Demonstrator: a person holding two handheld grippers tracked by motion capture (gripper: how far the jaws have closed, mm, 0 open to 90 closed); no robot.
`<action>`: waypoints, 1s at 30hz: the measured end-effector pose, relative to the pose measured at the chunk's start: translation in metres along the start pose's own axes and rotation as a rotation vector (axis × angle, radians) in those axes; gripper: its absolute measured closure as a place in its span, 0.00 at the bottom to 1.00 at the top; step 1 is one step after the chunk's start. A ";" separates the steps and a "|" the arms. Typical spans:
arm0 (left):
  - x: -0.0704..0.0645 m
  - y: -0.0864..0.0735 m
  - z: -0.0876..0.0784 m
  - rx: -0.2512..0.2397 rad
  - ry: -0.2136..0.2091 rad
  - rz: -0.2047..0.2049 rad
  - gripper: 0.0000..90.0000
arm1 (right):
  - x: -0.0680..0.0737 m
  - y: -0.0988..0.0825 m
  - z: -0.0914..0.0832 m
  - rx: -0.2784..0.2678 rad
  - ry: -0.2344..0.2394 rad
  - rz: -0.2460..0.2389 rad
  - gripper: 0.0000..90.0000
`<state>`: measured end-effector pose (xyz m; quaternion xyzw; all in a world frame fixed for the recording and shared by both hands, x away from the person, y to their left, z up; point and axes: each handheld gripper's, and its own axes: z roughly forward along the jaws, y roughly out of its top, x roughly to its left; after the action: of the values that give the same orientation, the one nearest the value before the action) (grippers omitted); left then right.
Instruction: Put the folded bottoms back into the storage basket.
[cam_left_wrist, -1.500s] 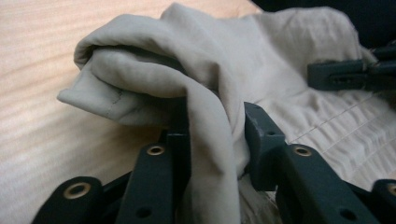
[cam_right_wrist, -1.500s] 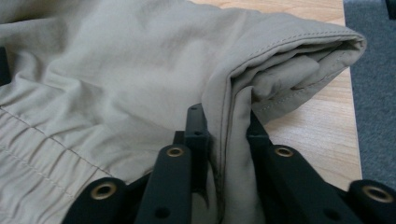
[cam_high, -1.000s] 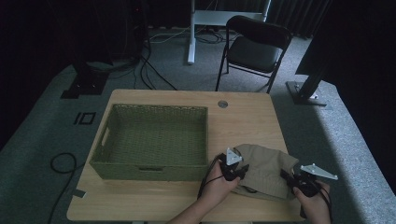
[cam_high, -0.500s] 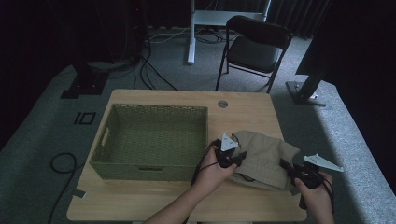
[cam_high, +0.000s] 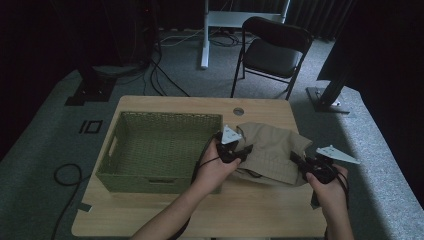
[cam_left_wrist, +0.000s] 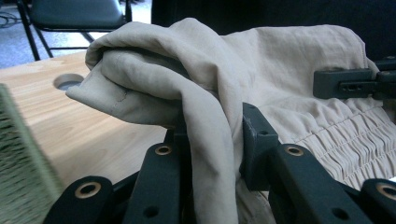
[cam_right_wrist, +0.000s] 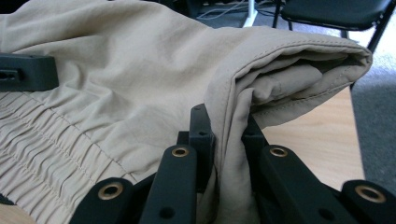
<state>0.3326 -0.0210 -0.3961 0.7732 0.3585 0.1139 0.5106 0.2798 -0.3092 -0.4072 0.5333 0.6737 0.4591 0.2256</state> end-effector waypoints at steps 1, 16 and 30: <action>0.003 0.001 -0.002 -0.005 0.003 0.005 0.81 | 0.003 0.002 0.002 -0.001 0.003 -0.004 0.90; 0.040 0.010 -0.038 -0.046 0.068 0.002 0.81 | 0.042 0.029 0.028 -0.021 0.052 -0.044 0.90; 0.078 0.003 -0.074 -0.075 0.118 -0.038 0.81 | 0.084 0.047 0.057 -0.009 0.091 -0.086 0.90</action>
<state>0.3500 0.0833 -0.3747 0.7385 0.3981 0.1629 0.5192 0.3213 -0.2091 -0.3780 0.4811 0.7036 0.4760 0.2167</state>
